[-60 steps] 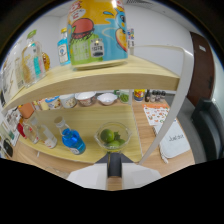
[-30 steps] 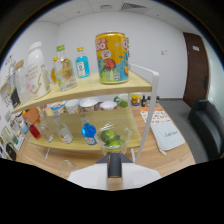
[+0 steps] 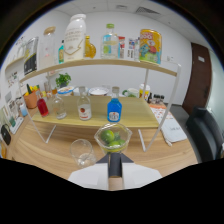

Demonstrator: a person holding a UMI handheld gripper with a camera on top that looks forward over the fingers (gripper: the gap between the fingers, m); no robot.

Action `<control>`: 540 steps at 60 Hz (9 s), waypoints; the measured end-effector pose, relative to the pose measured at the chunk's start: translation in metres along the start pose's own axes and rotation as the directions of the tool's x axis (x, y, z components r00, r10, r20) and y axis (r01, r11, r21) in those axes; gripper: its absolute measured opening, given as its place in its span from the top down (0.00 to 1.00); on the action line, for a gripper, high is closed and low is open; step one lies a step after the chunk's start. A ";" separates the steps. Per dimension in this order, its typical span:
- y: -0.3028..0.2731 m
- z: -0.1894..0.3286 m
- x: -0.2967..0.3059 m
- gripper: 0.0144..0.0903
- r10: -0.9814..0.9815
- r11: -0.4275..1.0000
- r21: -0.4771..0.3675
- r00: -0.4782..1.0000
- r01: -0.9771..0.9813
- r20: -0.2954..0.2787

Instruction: Make me a cup of Mojito.

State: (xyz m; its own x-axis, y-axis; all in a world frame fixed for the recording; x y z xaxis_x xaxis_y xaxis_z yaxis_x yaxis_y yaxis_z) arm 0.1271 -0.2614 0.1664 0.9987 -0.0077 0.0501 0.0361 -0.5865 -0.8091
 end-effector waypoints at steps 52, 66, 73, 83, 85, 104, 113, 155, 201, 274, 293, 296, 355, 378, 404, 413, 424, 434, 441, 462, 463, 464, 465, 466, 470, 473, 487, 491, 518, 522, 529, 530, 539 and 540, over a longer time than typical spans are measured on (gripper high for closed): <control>-0.072 0.016 -0.038 0.99 -0.894 -0.304 -0.033 -0.297 0.952 -0.335; -0.073 0.009 -0.035 0.99 -0.909 -0.256 0.002 -0.240 0.967 -0.340; -0.087 -0.008 -0.031 0.98 -0.936 -0.059 0.073 -0.030 0.996 -0.351; -0.118 -0.045 -0.010 0.99 -0.821 0.419 0.247 0.481 0.873 -0.307; -0.121 -0.051 -0.003 0.99 -0.759 0.524 0.276 0.588 0.806 -0.277; -0.040 -0.010 0.099 0.98 -0.090 0.978 0.196 0.995 0.078 0.052; 0.034 0.038 0.122 0.99 0.027 0.998 0.046 0.994 -0.032 0.108; 0.134 0.090 0.132 0.54 0.026 0.995 -0.099 0.989 -0.012 0.146; 0.004 -0.086 -0.049 0.05 0.074 0.976 0.204 0.997 -0.076 0.018; -0.106 0.113 -0.086 0.72 0.065 0.986 0.149 0.997 -0.071 0.048; -0.106 0.099 -0.083 0.74 0.085 0.984 0.152 0.995 -0.092 0.053; -0.108 0.090 -0.081 0.74 0.095 0.981 0.166 0.994 -0.104 0.057; -0.072 0.022 0.022 0.74 -0.838 0.458 -0.170 0.359 0.873 -0.411; -0.085 0.035 -0.012 0.74 -0.825 -0.371 -0.401 -0.496 0.837 -0.271; -0.089 0.025 -0.016 0.74 -0.921 -0.084 -0.224 -0.161 0.971 -0.354; -0.103 -0.004 -0.011 0.74 -0.833 0.415 0.058 0.405 0.908 -0.377; -0.089 -0.014 0.000 0.74 -0.478 0.802 0.325 0.865 0.501 -0.152; -0.036 0.027 0.011 0.74 -0.197 0.944 0.276 0.980 0.179 0.039; 0.001 0.061 0.014 0.74 -0.072 0.978 0.201 0.992 0.051 0.102; 0.074 0.126 0.022 0.74 0.051 0.998 0.035 0.991 -0.056 0.124; 0.077 0.127 0.022 0.74 0.051 0.998 0.031 0.991 -0.055 0.122; 0.080 0.128 0.022 0.74 0.052 0.998 0.024 0.991 -0.055 0.121; 0.083 0.129 0.022 0.74 0.052 0.998 0.016 0.991 -0.054 0.120; 0.086 0.130 0.022 0.74 0.052 0.999 0.009 0.991 -0.054 0.120; 0.086 0.131 0.022 0.73 0.049 0.999 0.018 0.992 -0.051 0.119; 0.088 0.130 0.021 0.73 0.043 0.999 0.013 0.992 -0.044 0.118; 0.089 0.119 0.024 0.54 0.002 1.000 0.019 0.997 -0.004 0.081; 0.086 0.108 0.026 0.33 -0.008 1.000 0.028 0.998 0.006 0.068; 0.031 -0.026 -0.035 0.06 0.010 0.989 0.150 0.999 -0.017 0.045; 0.025 -0.043 -0.055 0.07 0.001 0.986 0.165 0.999 -0.008 0.043; 0.014 -0.069 -0.091 0.06 -0.013 0.981 0.192 0.999 0.005 0.038; 0.012 -0.072 -0.096 0.06 -0.014 0.981 0.196 0.999 0.007 0.036; -0.018 -0.100 -0.145 0.05 -0.015 0.973 0.232 0.999 0.003 0.051; -0.023 -0.104 -0.150 0.05 -0.013 0.972 0.235 0.998 0.000 0.053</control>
State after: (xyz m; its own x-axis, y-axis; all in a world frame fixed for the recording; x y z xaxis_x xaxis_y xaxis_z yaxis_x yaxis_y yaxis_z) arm -0.0274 -0.3310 0.2382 0.9986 0.0433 0.0294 0.0436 -0.3796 -0.9241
